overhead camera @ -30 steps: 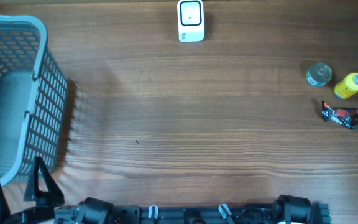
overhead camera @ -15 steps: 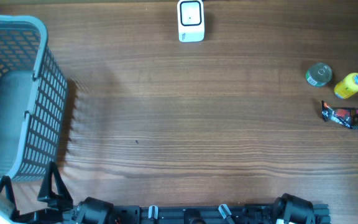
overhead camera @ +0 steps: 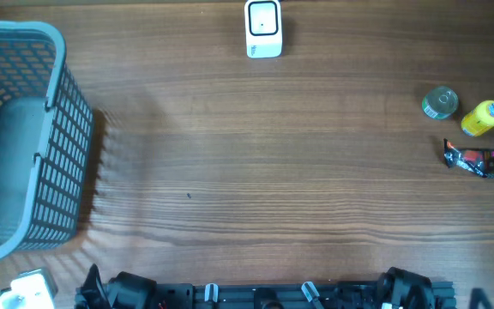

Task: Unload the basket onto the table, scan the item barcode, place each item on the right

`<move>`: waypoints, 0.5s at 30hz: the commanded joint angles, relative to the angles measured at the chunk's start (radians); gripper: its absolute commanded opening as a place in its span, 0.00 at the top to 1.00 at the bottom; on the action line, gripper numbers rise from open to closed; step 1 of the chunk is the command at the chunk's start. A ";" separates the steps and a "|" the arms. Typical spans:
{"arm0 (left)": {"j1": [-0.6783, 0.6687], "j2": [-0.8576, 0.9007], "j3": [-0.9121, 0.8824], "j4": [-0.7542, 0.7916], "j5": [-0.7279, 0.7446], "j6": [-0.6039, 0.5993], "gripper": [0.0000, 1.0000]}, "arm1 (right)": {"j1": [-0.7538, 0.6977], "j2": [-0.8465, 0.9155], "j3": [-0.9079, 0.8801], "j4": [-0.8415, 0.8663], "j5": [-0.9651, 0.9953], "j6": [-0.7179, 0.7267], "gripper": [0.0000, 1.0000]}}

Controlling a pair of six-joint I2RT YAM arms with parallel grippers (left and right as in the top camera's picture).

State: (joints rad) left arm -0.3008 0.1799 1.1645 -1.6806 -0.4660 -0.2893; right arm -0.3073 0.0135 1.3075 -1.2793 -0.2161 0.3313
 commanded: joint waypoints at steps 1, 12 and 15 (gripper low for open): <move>0.002 -0.002 0.001 -0.003 0.005 0.010 0.00 | -0.009 -0.008 -0.088 0.137 -0.033 -0.229 0.00; 0.002 -0.002 0.001 -0.003 0.005 0.010 0.00 | 0.234 -0.010 -0.706 0.907 -0.107 -0.382 0.00; 0.002 -0.002 0.001 -0.003 0.005 0.010 0.00 | 0.262 -0.010 -0.884 1.107 -0.090 -0.383 0.00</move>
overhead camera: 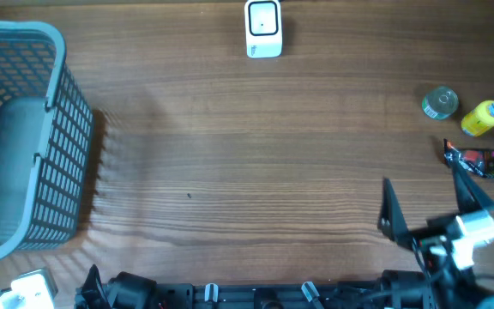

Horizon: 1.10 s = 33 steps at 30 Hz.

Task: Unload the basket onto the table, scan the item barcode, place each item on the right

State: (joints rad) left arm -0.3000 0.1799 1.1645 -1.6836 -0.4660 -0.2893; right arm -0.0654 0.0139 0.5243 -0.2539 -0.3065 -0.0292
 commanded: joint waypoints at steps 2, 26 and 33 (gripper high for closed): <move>0.002 -0.002 0.001 0.000 0.005 0.010 0.00 | 0.040 -0.011 -0.193 0.163 0.029 -0.019 0.00; 0.002 -0.002 0.001 0.000 0.005 0.010 0.00 | 0.145 -0.009 -0.519 0.267 0.127 0.140 0.00; 0.002 -0.002 0.001 0.000 0.005 0.010 0.00 | 0.145 -0.009 -0.519 0.267 0.127 0.140 0.00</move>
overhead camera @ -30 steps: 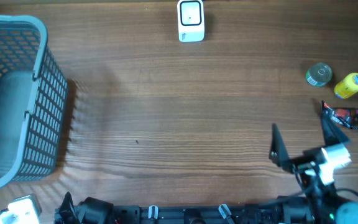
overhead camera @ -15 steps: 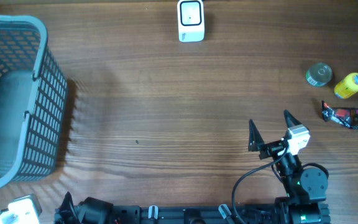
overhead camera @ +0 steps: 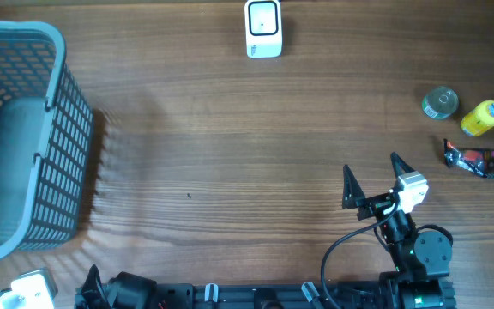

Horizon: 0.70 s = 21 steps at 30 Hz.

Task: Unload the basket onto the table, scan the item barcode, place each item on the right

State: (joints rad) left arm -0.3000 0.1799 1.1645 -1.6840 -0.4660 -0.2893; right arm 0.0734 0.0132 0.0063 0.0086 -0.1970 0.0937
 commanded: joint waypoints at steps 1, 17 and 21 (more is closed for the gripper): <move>0.002 -0.002 0.001 0.000 0.005 0.010 0.00 | 0.006 -0.008 -0.001 0.005 0.018 0.018 0.00; 0.166 -0.030 -0.130 0.542 0.113 0.164 0.00 | 0.006 -0.008 -0.001 0.005 0.018 0.018 0.00; 0.240 -0.180 -0.501 0.957 0.368 0.309 0.00 | 0.006 -0.008 -0.001 0.005 0.018 0.018 0.00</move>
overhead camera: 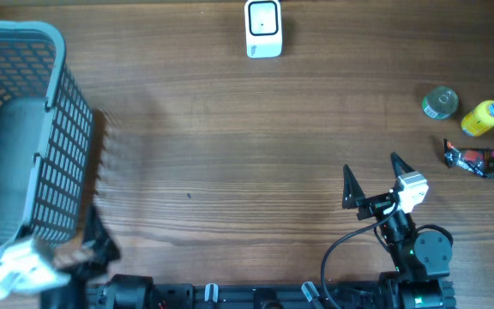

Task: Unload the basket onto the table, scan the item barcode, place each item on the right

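The white barcode scanner (263, 28) stands at the table's far edge, centre. The items sit at the far right: a green can (440, 103), a yellow bottle (482, 118), a black-and-pink packet (471, 160) and a white item cut off by the edge. My right gripper (371, 166) is open and empty over the near right of the table, left of the packet. My left gripper (93, 249) shows as a blur at the bottom left by the basket's near corner, and its jaws cannot be made out.
A large grey mesh basket (71, 137) fills the left side of the table. The arm bases and a black cable (333, 257) run along the near edge. Bare wood lies between the scanner and my right gripper.
My left arm has lifted from its folded spot at the bottom left corner and now blurs beside the basket's near corner. The right gripper has not moved.
Both arms lay folded at the near edge. Then my right gripper was open at the near right, close to the packet. Later it stood further left and higher over the table, where it stays. Now the left arm is off its rest. No item has moved.
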`<move>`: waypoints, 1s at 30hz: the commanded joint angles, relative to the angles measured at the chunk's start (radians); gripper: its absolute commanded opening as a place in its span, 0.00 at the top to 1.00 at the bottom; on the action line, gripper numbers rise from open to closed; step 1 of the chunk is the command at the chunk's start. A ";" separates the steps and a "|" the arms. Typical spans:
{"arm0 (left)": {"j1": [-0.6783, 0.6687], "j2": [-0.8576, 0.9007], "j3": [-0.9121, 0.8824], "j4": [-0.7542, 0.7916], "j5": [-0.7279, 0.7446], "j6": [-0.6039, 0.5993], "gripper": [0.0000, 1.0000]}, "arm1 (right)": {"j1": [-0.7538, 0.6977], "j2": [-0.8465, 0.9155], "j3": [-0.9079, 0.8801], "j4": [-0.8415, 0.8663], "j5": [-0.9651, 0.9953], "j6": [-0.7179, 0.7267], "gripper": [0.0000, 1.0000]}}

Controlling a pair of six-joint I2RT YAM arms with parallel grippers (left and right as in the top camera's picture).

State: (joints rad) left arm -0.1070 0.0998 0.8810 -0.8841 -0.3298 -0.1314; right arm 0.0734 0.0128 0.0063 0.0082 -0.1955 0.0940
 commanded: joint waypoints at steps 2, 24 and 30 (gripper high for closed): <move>0.060 -0.086 -0.348 0.322 0.351 0.231 0.00 | 0.006 -0.008 -0.001 0.005 0.016 0.017 0.00; 0.077 -0.096 -0.821 0.687 0.448 0.123 0.00 | 0.006 -0.008 -0.001 0.005 0.016 0.017 0.00; 0.076 -0.096 -0.822 0.687 0.433 0.122 0.00 | 0.006 -0.008 -0.001 0.005 0.016 0.017 0.00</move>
State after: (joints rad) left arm -0.0368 0.0139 0.0700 -0.2012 0.1101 0.0231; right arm 0.0734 0.0128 0.0063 0.0078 -0.1925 0.0940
